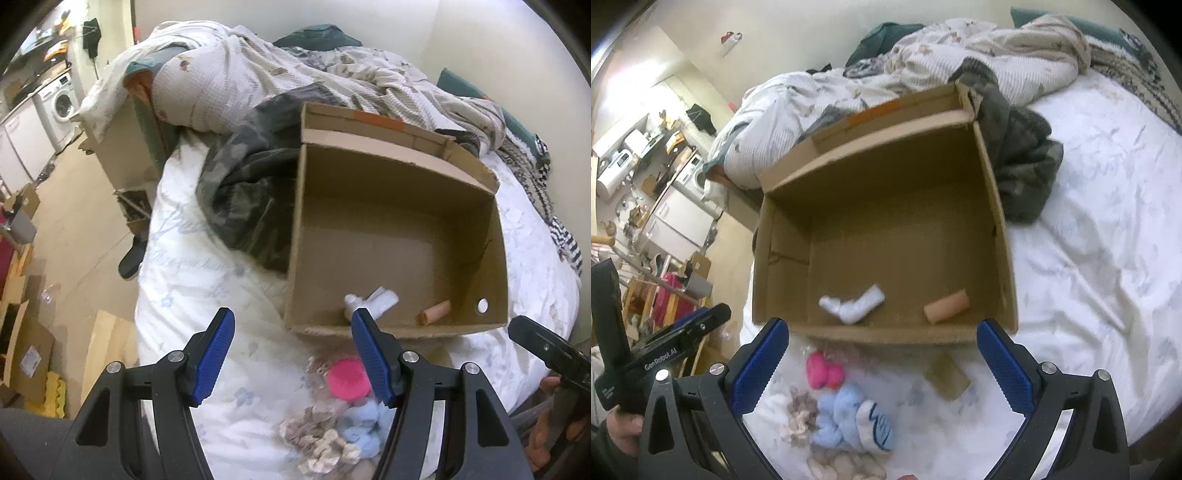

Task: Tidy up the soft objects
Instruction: 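Withdraw both tools from the box toward the remaining items, then grasp the blue plush toy with the right tool while the left grasps the scrunchie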

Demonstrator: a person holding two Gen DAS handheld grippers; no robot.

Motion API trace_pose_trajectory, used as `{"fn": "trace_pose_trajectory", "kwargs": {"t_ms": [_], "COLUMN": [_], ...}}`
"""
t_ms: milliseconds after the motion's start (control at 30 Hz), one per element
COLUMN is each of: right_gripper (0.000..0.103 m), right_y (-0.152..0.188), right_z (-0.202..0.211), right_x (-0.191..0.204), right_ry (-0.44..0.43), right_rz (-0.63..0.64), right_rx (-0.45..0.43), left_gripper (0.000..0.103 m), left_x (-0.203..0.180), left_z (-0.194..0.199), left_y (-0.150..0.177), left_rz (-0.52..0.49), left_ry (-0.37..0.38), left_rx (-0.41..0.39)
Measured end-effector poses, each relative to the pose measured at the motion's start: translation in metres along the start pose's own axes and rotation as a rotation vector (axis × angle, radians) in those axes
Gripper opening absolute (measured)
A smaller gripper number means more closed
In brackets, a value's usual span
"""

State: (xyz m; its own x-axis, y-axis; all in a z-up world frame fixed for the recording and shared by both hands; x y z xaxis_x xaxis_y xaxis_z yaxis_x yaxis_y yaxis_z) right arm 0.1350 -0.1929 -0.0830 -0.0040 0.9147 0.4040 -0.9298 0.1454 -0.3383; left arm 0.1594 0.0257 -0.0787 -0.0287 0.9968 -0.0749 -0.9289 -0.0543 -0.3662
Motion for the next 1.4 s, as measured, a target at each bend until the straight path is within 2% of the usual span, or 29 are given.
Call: {"fn": "trace_pose_trajectory", "kwargs": {"t_ms": [167,300,433,600,867,900,933,967,1000,1033,1167,1400], "right_gripper": [0.103,0.103,0.103,0.103,0.102,0.092,0.075,0.068,0.05,0.038,0.035,0.033], "right_y": [0.017,0.033,0.054,0.081,0.106,0.107,0.107,0.106,0.106,0.105,0.098,0.081], "right_z": [-0.008,-0.023,-0.052,-0.094,-0.142,-0.142,-0.141,-0.139,-0.137,-0.133,-0.111,-0.055], "right_x": [0.004,0.004,0.006,0.022,0.038,0.039,0.041,0.042,0.042,0.041,0.03,0.007], "right_ry": [-0.006,-0.054,-0.084,-0.079,0.052,0.068,0.078,0.088,0.09,0.075,0.03,-0.099], "right_rz": [0.032,0.011,-0.02,-0.015,0.075,0.092,0.109,0.123,0.126,0.117,0.095,0.023], "right_rx": [0.057,0.138,0.278,0.428,0.526,0.522,0.512,0.5,0.491,0.481,0.438,0.298], "left_gripper": [0.063,0.063,0.063,0.063,0.063,0.063,0.063,0.063,0.063,0.063,0.063,0.063], "left_x": [0.011,0.017,0.023,0.028,0.024,0.024,0.024,0.024,0.024,0.024,0.027,0.036], "left_z": [-0.003,-0.016,-0.029,-0.036,-0.039,-0.04,-0.04,-0.041,-0.042,-0.043,-0.042,-0.049], "left_y": [0.015,0.029,0.04,0.043,0.042,0.042,0.042,0.042,0.042,0.042,0.042,0.051], "left_rz": [0.039,0.052,0.07,0.101,0.086,0.086,0.086,0.087,0.089,0.09,0.098,0.118], "left_ry": [0.024,0.004,-0.017,-0.036,-0.046,-0.047,-0.048,-0.046,-0.044,-0.042,-0.041,-0.041], "left_rx": [0.034,0.116,0.188,0.214,0.214,0.216,0.219,0.224,0.227,0.229,0.233,0.269]}}
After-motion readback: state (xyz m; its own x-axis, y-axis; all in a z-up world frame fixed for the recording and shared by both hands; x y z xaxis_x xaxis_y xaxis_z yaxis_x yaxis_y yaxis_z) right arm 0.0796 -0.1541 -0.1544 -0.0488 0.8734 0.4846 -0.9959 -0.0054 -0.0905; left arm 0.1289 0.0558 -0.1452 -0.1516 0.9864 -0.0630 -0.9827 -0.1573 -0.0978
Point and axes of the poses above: each gripper's, at about its wrist camera, not at the fingertips, and z roughly against the way its jaws point, x to its left, y to its underside, the point moved 6 cm from there along -z, roughly the way its jaws point, and after that the axes turned 8 degrees about x, right-handed, at the moved point
